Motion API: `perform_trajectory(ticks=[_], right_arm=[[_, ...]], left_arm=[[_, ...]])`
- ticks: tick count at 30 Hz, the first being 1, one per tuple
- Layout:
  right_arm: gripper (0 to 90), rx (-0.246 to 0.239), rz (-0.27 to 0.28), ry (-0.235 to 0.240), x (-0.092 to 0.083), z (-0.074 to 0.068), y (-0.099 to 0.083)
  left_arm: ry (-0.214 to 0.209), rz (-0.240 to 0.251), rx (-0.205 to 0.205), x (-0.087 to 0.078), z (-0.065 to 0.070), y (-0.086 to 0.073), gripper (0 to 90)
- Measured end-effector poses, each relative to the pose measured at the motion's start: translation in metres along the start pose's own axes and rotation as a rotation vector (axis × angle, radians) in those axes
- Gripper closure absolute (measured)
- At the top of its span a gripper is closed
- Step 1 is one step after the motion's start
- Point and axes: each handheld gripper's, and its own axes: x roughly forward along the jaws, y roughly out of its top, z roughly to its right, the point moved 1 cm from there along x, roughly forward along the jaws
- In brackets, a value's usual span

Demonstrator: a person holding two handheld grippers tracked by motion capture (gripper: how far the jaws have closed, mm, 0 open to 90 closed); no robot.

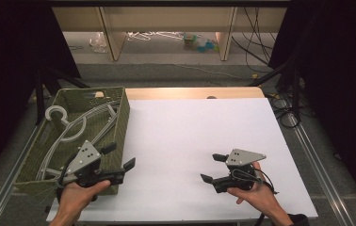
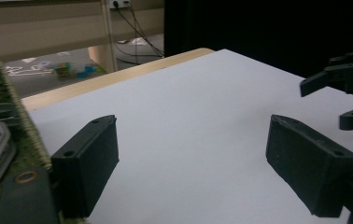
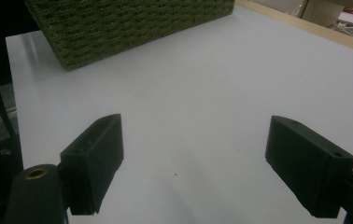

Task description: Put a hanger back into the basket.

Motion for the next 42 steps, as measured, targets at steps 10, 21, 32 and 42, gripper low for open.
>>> perform_trajectory(ticks=[10, 21, 32, 42], right_arm=[[20.7, 0.035, 0.048, -0.016, -0.005, 0.003, -0.002], [20.5, 0.006, 0.073, -0.029, -0.007, -0.002, -0.001], [17.2, 0.014, 0.091, -0.03, -0.011, -0.016, -0.005], [16.2, 0.042, 0.085, -0.028, -0.018, -0.03, -0.017]], left_arm=[[-0.055, 0.026, 0.018, 0.013, 0.018, -0.009, 16.9], [-0.076, -0.013, 0.054, 0.015, 0.031, -0.027, 16.6], [-0.064, 0.034, 0.017, 0.011, 0.036, -0.04, 16.9], [-0.069, 0.034, 0.027, 0.007, 0.035, -0.045, 16.8]])
